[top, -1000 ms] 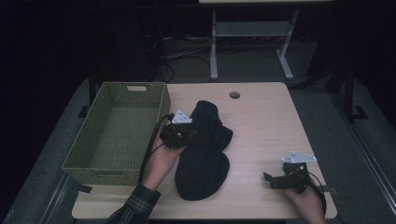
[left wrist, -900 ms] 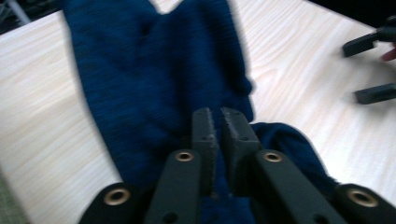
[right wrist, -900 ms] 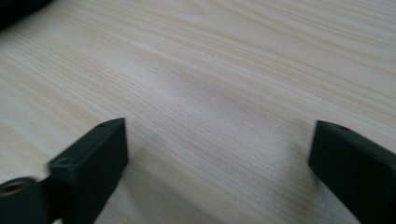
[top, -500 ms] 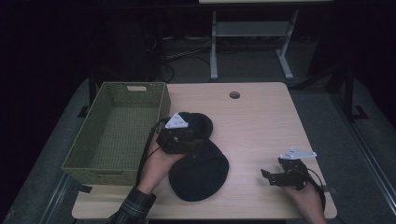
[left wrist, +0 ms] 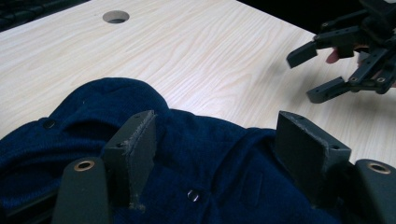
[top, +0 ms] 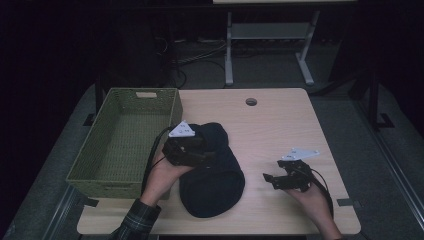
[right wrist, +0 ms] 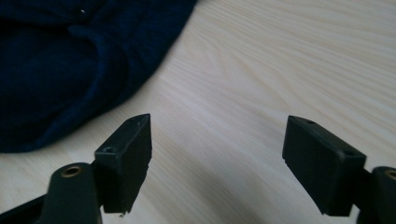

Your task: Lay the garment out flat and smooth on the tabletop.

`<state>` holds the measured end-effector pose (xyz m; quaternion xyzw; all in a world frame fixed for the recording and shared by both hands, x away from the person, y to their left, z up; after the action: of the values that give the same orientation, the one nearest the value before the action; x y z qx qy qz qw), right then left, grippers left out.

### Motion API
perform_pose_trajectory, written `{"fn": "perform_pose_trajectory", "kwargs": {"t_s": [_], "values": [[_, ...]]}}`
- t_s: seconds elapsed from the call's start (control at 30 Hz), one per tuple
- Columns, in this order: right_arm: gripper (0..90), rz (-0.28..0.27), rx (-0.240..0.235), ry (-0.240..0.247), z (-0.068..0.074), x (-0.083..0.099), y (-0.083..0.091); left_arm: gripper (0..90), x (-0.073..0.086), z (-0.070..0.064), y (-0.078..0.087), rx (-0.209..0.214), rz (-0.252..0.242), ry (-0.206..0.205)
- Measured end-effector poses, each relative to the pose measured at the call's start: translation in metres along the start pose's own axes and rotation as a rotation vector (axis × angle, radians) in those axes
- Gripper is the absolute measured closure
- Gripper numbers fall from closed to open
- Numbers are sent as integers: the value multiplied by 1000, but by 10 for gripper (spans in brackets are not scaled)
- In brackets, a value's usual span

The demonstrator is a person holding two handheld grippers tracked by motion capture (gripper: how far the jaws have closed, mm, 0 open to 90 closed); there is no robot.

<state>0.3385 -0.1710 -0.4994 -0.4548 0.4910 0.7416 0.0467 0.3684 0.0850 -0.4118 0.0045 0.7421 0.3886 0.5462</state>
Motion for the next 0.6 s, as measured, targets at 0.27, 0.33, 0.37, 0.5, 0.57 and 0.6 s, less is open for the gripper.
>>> {"fn": "perform_pose_trajectory", "kwargs": {"t_s": [0.27, 0.33, 0.37, 0.5, 0.57, 0.6], "values": [[335, 6, -63, 62, 22, -21, -19, 290, -3, 2, 0, 5, -18, -5], [349, 18, -83, 71, 27, -25, -25, 290, -3, 2, 0, 9, -22, -3], [362, 25, -85, 78, 29, -26, -28, 291, -3, 2, 0, 10, -24, -3], [417, 19, -110, 86, 35, -37, -37, 291, -4, 3, -1, 12, -31, -9], [444, 14, -112, 91, 36, -41, -43, 291, -5, 3, -1, 13, -31, -13], [448, 25, -115, 96, 35, -42, -46, 291, -6, 3, -1, 13, -33, -15]]}}
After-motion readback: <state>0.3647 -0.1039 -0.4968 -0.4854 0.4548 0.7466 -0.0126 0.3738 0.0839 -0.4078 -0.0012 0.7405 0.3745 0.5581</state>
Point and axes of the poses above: each handheld gripper's, and its own axes: y roughly backward along the jaws, x roughly out of its underside, z roughly to its left, the point moved 8 cm from there along -y, roughly forward along the jaws
